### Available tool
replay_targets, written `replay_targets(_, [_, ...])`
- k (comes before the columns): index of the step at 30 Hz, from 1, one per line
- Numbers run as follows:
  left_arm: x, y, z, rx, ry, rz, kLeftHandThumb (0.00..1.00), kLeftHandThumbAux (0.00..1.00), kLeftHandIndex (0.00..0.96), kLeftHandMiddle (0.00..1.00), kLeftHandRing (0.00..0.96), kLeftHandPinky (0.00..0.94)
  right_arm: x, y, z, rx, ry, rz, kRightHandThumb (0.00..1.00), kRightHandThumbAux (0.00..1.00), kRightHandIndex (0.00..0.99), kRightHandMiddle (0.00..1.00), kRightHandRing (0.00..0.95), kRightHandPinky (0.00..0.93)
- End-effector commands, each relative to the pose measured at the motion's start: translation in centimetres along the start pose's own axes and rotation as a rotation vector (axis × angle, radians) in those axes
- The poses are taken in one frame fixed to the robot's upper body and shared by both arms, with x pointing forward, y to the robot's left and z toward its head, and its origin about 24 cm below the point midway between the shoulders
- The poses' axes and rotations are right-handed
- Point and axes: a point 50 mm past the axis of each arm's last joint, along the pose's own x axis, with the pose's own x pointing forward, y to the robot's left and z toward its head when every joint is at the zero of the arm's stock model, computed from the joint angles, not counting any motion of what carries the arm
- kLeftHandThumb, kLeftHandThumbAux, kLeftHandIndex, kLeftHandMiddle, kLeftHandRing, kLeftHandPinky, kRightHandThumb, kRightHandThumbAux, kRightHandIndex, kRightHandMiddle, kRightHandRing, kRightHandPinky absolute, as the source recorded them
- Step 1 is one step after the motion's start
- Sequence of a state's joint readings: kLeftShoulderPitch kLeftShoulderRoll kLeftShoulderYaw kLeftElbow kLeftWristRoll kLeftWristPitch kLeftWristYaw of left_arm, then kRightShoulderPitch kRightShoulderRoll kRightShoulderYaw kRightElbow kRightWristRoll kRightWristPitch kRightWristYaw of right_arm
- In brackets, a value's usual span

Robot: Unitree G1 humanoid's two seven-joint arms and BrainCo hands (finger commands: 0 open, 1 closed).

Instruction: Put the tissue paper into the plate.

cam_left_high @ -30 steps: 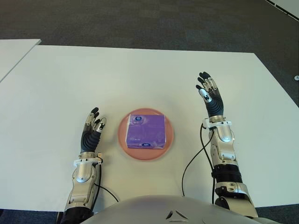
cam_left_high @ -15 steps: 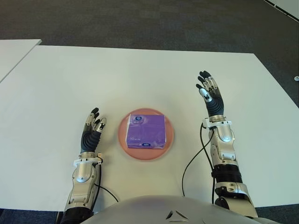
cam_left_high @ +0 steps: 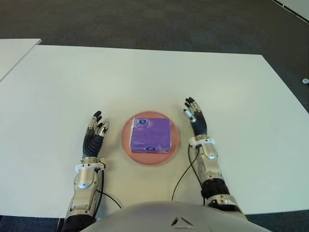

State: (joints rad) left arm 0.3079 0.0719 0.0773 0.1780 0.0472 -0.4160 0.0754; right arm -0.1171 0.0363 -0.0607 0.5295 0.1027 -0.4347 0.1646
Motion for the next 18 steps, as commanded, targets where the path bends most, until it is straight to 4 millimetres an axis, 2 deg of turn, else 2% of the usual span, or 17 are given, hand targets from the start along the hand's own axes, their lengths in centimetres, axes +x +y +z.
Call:
replay_targets(1, [-1.75, 0.15, -2.48, 0.019, 0.153, -0.011, 0.0, 0.41, 0.0, 0.0, 0.0, 0.0, -2.07, -0.36, -3.23, 0.067, 0.127, -0.024, 0.0, 0.548, 0.0, 0.0, 0.0, 0.0])
replay_targets(18, [-1.7, 0.17, -2.41, 0.018, 0.139, -0.013, 0.0, 0.423, 0.0, 0.0, 0.0, 0.0, -2.31, -0.94, -3.46, 0.092, 0.075, -0.001, 0.0, 0.518, 0.0, 0.0, 0.0, 0.0])
